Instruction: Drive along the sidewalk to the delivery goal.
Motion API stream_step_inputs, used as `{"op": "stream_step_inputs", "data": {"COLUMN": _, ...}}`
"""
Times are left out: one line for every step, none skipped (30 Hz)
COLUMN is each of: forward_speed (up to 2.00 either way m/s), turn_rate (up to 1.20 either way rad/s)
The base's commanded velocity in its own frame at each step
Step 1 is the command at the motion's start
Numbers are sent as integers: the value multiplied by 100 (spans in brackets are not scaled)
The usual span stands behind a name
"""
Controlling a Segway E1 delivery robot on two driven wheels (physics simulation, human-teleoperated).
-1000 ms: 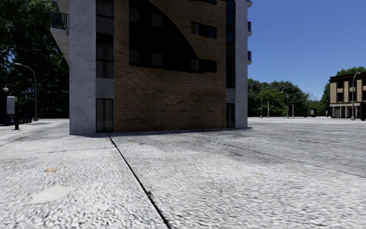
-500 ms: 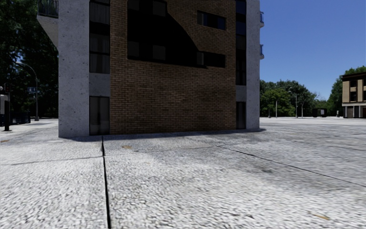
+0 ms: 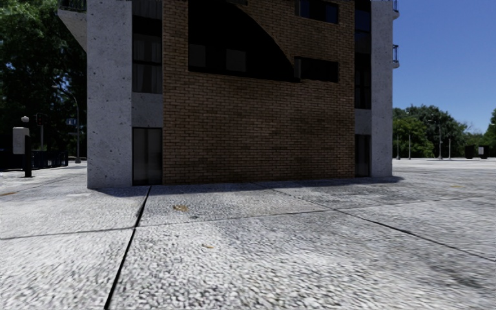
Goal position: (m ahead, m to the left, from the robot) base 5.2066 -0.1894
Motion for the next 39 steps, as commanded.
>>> {"op": "stream_step_inputs", "data": {"forward_speed": 137, "turn_rate": 0}}
{"op": "stream_step_inputs", "data": {"forward_speed": 137, "turn_rate": 0}}
{"op": "stream_step_inputs", "data": {"forward_speed": 137, "turn_rate": 0}}
{"op": "stream_step_inputs", "data": {"forward_speed": 137, "turn_rate": 0}}
{"op": "stream_step_inputs", "data": {"forward_speed": 137, "turn_rate": 0}}
{"op": "stream_step_inputs", "data": {"forward_speed": 137, "turn_rate": 0}}
{"op": "stream_step_inputs", "data": {"forward_speed": 138, "turn_rate": 0}}
{"op": "stream_step_inputs", "data": {"forward_speed": 142, "turn_rate": 0}}
{"op": "stream_step_inputs", "data": {"forward_speed": 142, "turn_rate": 0}}
{"op": "stream_step_inputs", "data": {"forward_speed": 150, "turn_rate": 0}}
{"op": "stream_step_inputs", "data": {"forward_speed": 153, "turn_rate": 0}}
{"op": "stream_step_inputs", "data": {"forward_speed": 153, "turn_rate": 0}}
{"op": "stream_step_inputs", "data": {"forward_speed": 154, "turn_rate": 0}}
{"op": "stream_step_inputs", "data": {"forward_speed": 154, "turn_rate": 0}}
{"op": "stream_step_inputs", "data": {"forward_speed": 150, "turn_rate": 0}}
{"op": "stream_step_inputs", "data": {"forward_speed": 150, "turn_rate": 0}}
{"op": "stream_step_inputs", "data": {"forward_speed": 147, "turn_rate": 0}}
{"op": "stream_step_inputs", "data": {"forward_speed": 145, "turn_rate": 0}}
{"op": "stream_step_inputs", "data": {"forward_speed": 143, "turn_rate": 0}}
{"op": "stream_step_inputs", "data": {"forward_speed": 143, "turn_rate": 0}}
{"op": "stream_step_inputs", "data": {"forward_speed": 143, "turn_rate": 0}}
{"op": "stream_step_inputs", "data": {"forward_speed": 143, "turn_rate": 0}}
{"op": "stream_step_inputs", "data": {"forward_speed": 142, "turn_rate": 0}}
{"op": "stream_step_inputs", "data": {"forward_speed": 142, "turn_rate": 0}}
{"op": "stream_step_inputs", "data": {"forward_speed": 142, "turn_rate": 0}}
{"op": "stream_step_inputs", "data": {"forward_speed": 142, "turn_rate": 0}}
{"op": "stream_step_inputs", "data": {"forward_speed": 142, "turn_rate": 0}}
{"op": "stream_step_inputs", "data": {"forward_speed": 142, "turn_rate": 0}}
{"op": "stream_step_inputs", "data": {"forward_speed": 142, "turn_rate": 0}}
{"op": "stream_step_inputs", "data": {"forward_speed": 142, "turn_rate": 0}}
{"op": "stream_step_inputs", "data": {"forward_speed": 142, "turn_rate": 4}}
{"op": "stream_step_inputs", "data": {"forward_speed": 142, "turn_rate": 10}}
{"op": "stream_step_inputs", "data": {"forward_speed": 142, "turn_rate": 10}}
{"op": "stream_step_inputs", "data": {"forward_speed": 142, "turn_rate": 11}}
{"op": "stream_step_inputs", "data": {"forward_speed": 142, "turn_rate": 12}}
{"op": "stream_step_inputs", "data": {"forward_speed": 142, "turn_rate": 10}}
{"op": "stream_step_inputs", "data": {"forward_speed": 142, "turn_rate": 10}}
{"op": "stream_step_inputs", "data": {"forward_speed": 142, "turn_rate": 1}}
{"op": "stream_step_inputs", "data": {"forward_speed": 142, "turn_rate": 0}}
